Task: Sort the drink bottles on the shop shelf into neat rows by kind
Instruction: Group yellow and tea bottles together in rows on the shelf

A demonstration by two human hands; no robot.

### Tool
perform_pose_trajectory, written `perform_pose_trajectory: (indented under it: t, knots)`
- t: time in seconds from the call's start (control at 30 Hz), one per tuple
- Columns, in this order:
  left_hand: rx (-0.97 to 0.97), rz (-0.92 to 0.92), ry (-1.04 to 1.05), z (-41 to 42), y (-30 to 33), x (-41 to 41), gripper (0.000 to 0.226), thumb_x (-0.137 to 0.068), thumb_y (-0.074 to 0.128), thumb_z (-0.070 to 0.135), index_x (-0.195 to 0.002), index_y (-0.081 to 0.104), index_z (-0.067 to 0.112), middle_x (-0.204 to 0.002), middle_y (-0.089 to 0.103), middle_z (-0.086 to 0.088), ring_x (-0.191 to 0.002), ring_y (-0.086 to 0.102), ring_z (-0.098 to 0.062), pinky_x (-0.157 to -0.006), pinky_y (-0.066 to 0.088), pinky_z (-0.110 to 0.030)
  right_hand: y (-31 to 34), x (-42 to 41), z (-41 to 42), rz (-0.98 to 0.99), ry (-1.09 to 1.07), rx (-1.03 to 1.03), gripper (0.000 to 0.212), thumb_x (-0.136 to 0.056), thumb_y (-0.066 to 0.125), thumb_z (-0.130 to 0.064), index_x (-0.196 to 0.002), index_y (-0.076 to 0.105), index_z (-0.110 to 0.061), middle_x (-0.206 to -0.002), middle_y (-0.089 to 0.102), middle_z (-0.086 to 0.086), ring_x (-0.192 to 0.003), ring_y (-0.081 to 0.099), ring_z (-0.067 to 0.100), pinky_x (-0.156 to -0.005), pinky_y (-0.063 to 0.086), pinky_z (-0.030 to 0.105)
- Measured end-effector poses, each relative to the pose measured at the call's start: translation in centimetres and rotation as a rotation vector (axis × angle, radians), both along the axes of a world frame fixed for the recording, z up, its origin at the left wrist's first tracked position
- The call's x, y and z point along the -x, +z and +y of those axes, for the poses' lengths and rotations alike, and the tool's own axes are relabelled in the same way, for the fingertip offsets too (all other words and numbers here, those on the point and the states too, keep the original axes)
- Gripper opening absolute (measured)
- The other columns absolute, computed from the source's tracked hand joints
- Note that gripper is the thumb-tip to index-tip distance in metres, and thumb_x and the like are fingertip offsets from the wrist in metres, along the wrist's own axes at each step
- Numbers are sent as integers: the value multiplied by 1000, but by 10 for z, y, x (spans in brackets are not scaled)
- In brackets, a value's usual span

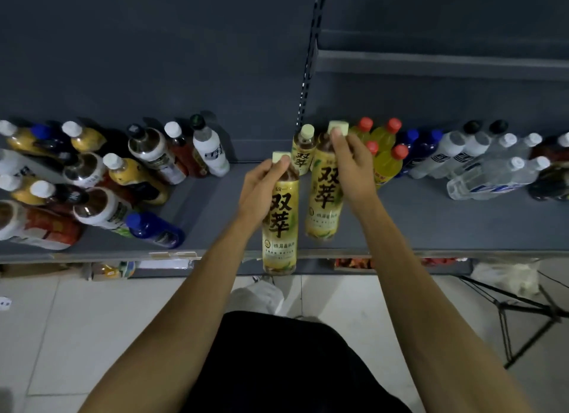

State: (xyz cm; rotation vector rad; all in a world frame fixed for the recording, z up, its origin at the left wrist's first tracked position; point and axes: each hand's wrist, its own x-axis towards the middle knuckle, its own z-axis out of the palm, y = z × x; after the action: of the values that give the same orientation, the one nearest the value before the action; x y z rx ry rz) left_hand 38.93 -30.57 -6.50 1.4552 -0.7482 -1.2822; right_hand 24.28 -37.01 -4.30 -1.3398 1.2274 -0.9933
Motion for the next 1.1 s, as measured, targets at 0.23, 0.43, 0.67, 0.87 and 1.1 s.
perform_pose_trajectory:
  t: [0.23,0.43,0.67,0.87,1.1]
  knots:
    - [27,-108,-25,-45,-15,1,21,-96,56,28,-82,65,15,-71,64,7,-66,60,3,-63,44,-11,-17,1,-25,116,17,48,21,-96,59,-26,-76,51,-25,-62,47,-17,-59,41,-2,-60,36,15]
    - [87,-275,73,-79,-36,7,17,-89,66,27,-103,61,18,-95,67,6,-86,62,2,-73,46,-13,-58,34,-29,288,-33,26,24,-85,71,-38,-94,57,-20,-74,55,-15,-68,50,3,-62,43,25]
    - [43,-646,-67,-99,-55,13,33,-84,64,37,-109,65,15,-101,61,9,-97,56,-15,-78,46,-31,-60,26,-65,602,197,209,34,-74,80,-31,-96,63,-11,-104,55,6,-86,58,22,-64,46,33]
    - [-111,-688,-104,-105,-68,12,23,-83,70,18,-106,67,14,-104,65,3,-92,57,-10,-70,39,-8,-72,22,-97,1023,301,360,36,-65,81,-36,-88,68,-10,-92,64,12,-88,55,36,-75,40,44]
    - [-91,-577,-59,-108,-74,26,17,-81,75,16,-93,63,17,-95,56,10,-84,51,10,-68,36,-2,-67,13,-107,1409,439,236,35,-85,64,-44,-107,62,-16,-109,66,5,-111,52,27,-98,28,39]
